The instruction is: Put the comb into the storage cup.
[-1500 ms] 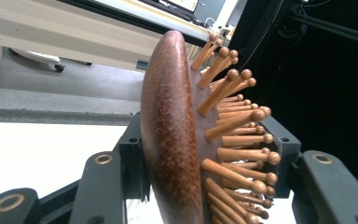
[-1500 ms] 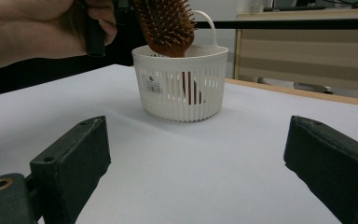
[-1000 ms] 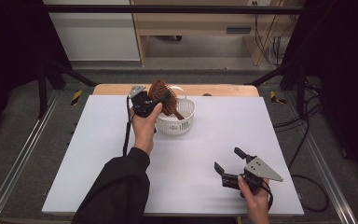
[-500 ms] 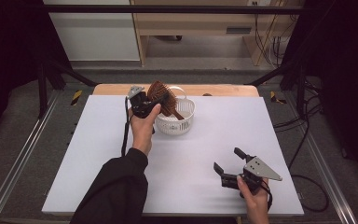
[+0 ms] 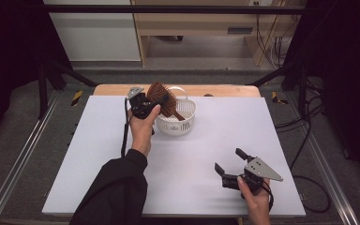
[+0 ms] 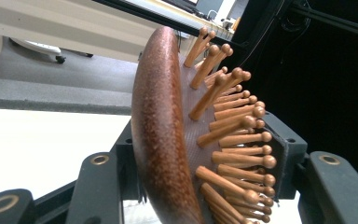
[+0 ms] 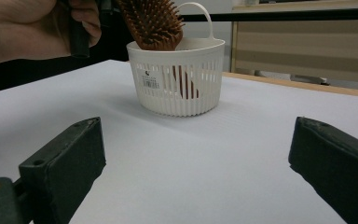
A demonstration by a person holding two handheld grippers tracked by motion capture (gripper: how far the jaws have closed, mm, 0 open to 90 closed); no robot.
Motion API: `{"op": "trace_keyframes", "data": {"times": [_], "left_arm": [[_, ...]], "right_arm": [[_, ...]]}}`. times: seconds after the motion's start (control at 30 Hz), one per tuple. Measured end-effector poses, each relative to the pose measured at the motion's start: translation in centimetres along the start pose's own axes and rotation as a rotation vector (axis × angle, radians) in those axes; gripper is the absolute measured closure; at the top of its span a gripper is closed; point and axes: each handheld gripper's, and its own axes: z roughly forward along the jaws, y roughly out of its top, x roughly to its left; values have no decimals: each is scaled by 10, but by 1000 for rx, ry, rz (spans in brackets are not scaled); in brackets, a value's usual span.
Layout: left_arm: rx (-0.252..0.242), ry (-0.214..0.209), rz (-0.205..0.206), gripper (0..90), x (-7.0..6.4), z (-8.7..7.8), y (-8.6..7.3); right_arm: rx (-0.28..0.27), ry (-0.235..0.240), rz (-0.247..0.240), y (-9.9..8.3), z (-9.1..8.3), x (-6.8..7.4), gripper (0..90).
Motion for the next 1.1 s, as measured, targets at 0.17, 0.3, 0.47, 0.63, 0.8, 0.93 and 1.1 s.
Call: {"op": "trace_keyframes", "data": {"times": [0.17, 0.3, 0.47, 0.63, 0.8, 0.93, 1.1], "left_arm": [[2, 2, -4, 435, 2, -1, 0], [3, 1, -7, 434, 3, -1, -1], [3, 3, -9, 431, 5, -2, -1], [5, 6, -13, 428, 6, -3, -2], [8, 7, -13, 423, 10, -4, -3], [7, 7, -18, 423, 11, -4, -3], [8, 7, -17, 421, 12, -4, -3]], "right_arm": [[1, -1, 0, 0, 0, 0, 39], [2, -1, 1, 0, 0, 0, 40], [4, 0, 0, 0, 1, 0, 39], [6, 2, -1, 0, 1, 0, 39], [10, 2, 1, -1, 1, 1, 39], [10, 3, 1, -1, 1, 1, 39], [10, 4, 1, -1, 1, 1, 39]]}}
